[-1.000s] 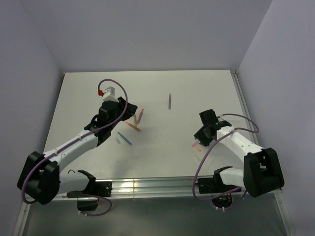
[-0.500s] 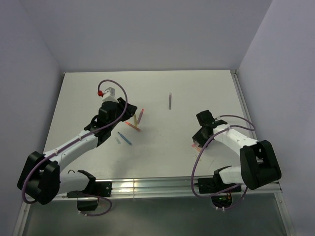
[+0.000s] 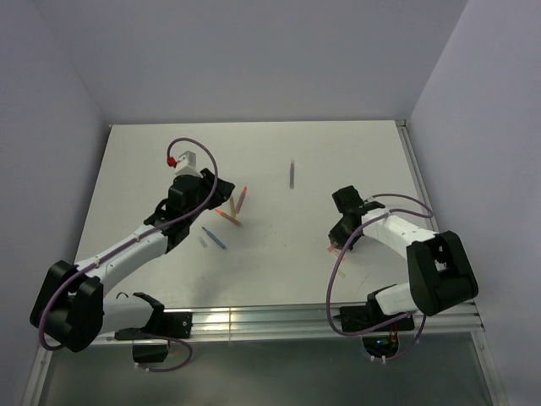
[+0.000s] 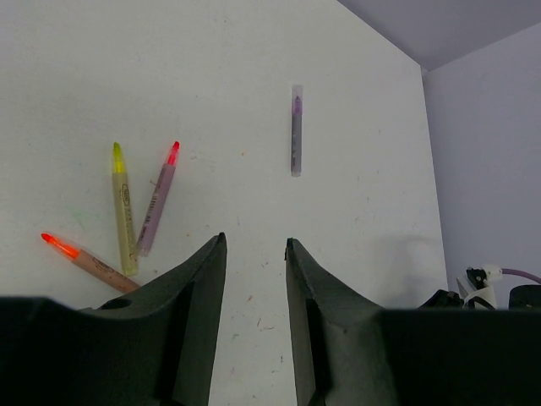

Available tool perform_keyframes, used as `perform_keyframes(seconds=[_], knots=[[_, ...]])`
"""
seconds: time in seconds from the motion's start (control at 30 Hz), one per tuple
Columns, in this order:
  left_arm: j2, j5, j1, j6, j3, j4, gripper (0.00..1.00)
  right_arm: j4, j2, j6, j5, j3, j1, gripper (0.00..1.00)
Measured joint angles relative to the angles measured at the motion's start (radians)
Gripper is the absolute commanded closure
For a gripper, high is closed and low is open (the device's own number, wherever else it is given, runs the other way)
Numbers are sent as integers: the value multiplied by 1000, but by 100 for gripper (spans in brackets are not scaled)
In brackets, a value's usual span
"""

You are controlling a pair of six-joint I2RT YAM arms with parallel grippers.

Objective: Insert the pens into the pen caps
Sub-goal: Pick up the pen cap from the center of the board, then pick up the pen from the center of the board.

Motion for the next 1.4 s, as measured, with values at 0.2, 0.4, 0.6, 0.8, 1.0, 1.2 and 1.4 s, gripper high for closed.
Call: perform_keyframes(seconds=[0.2, 0.4, 0.6, 0.8, 1.0, 1.2, 1.4], knots=[[5, 13, 13, -1, 0, 2, 60, 11, 10, -22, -6, 4, 2, 100], [36, 24, 23, -11, 0, 5, 60, 50, 11, -79, -39, 6, 2, 100], [128, 24, 24, -21, 11, -6, 60, 89, -5, -171, -80, 112, 4, 100], [257, -20, 24, -11, 123, -56, 59, 166, -31, -264, -121, 310, 4, 100], [379, -39, 23, 35, 251, -110, 60, 225, -55, -335, -164, 391, 4, 100], [435, -44, 6, 102, 311, -167, 61, 241, -66, -393, -209, 413, 4, 100], [500, -83, -16, 180, 410, -262, 60, 242, -100, -429, -223, 413, 4, 100]])
